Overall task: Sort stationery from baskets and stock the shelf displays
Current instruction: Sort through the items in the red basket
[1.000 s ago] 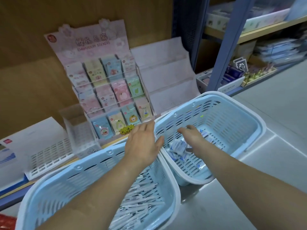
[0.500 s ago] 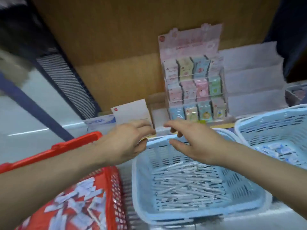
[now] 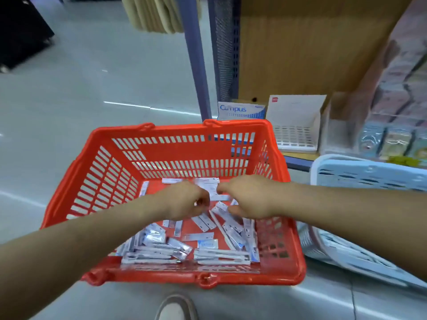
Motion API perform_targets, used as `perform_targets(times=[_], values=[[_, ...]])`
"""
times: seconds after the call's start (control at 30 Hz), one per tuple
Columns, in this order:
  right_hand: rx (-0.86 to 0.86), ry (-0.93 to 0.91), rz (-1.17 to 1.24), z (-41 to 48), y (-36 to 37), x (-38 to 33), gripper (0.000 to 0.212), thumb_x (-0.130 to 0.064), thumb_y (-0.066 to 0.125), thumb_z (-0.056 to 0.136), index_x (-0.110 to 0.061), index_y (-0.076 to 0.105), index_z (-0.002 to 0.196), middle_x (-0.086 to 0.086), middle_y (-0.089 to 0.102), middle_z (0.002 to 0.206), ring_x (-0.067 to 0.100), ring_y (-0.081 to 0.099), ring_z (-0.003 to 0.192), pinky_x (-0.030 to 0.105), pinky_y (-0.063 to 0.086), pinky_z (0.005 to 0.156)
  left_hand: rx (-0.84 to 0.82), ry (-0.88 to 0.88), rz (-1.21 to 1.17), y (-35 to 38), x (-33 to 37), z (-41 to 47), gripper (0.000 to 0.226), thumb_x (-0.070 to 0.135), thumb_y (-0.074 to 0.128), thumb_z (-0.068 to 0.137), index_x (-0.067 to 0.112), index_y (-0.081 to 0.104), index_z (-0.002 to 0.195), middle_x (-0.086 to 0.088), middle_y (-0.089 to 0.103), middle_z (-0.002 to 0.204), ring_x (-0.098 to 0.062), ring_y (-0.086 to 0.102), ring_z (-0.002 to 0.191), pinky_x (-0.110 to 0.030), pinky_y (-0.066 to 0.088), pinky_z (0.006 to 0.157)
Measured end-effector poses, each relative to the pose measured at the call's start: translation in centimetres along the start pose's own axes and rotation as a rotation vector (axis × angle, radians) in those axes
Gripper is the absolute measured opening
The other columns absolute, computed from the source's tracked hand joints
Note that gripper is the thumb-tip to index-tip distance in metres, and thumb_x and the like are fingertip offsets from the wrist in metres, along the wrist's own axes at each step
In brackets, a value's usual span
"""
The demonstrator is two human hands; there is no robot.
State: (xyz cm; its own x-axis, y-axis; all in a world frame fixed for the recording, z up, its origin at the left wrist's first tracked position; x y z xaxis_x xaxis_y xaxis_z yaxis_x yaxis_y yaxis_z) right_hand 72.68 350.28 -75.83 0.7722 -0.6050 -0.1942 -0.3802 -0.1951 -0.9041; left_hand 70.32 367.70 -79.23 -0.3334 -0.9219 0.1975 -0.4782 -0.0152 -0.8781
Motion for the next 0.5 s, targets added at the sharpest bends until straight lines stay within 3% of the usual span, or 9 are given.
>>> perform_targets(times=[0.1,0.2,0.33,0.5], values=[[-0.212,0.091,0.111,3.0,3.6,-0.9,0.065,-0.033,0.060,0.093,-0.016,0.029,0.147,0.014,0.059,0.126,0.032,0.055,0.115,0.032,0.044,0.084,-0.200,0.108,0.090,4.7,-0.9,0.0,0.023,0.026,0.057,0.089,0.016,0.067,0.107,-0.006,0.069,0.105,-0.028,0.062,0.098,-0.031,0.046,0.077],[-0.311,0.157,0.152,4.6,7.1,-1.6,0.073,-0.031,0.066,0.090,-0.018,0.024,0.148,0.012,0.056,0.130,0.032,0.055,0.115,0.033,0.043,0.085,-0.326,0.226,0.203,9.0,-1.3,0.4,0.052,0.039,0.063,0.089,0.017,0.052,0.134,-0.014,0.057,0.123,-0.033,0.053,0.113,-0.037,0.045,0.090],[-0.340,0.260,0.112,6.1,10.6,-1.7,0.060,-0.032,0.066,0.088,-0.016,0.037,0.139,0.015,0.054,0.131,0.033,0.054,0.117,0.038,0.045,0.094,-0.268,0.375,0.285,10.7,-1.7,1.0,0.070,0.041,0.059,0.091,0.033,0.023,0.151,-0.014,0.037,0.134,-0.033,0.043,0.119,-0.040,0.044,0.085],[-0.249,0.423,0.111,6.5,12.9,-0.7,0.080,-0.026,0.070,0.084,-0.027,0.023,0.148,0.013,0.036,0.141,0.033,0.043,0.129,0.043,0.044,0.097,-0.269,0.489,0.314,11.7,-1.6,1.7,0.065,0.042,0.065,0.087,0.038,0.036,0.144,-0.011,0.038,0.131,-0.031,0.042,0.118,-0.040,0.046,0.079]])
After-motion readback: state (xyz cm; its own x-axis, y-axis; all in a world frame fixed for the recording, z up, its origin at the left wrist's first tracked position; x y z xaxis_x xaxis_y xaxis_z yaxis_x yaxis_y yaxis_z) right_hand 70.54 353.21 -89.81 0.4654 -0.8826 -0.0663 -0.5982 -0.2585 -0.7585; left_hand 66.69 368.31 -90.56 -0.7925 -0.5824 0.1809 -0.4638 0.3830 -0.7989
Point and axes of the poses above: each hand's wrist, its own z-axis towards the middle knuckle, its own y-axis out of the palm, x = y × z, the point moved 2 cm from there along z, towards the middle knuckle
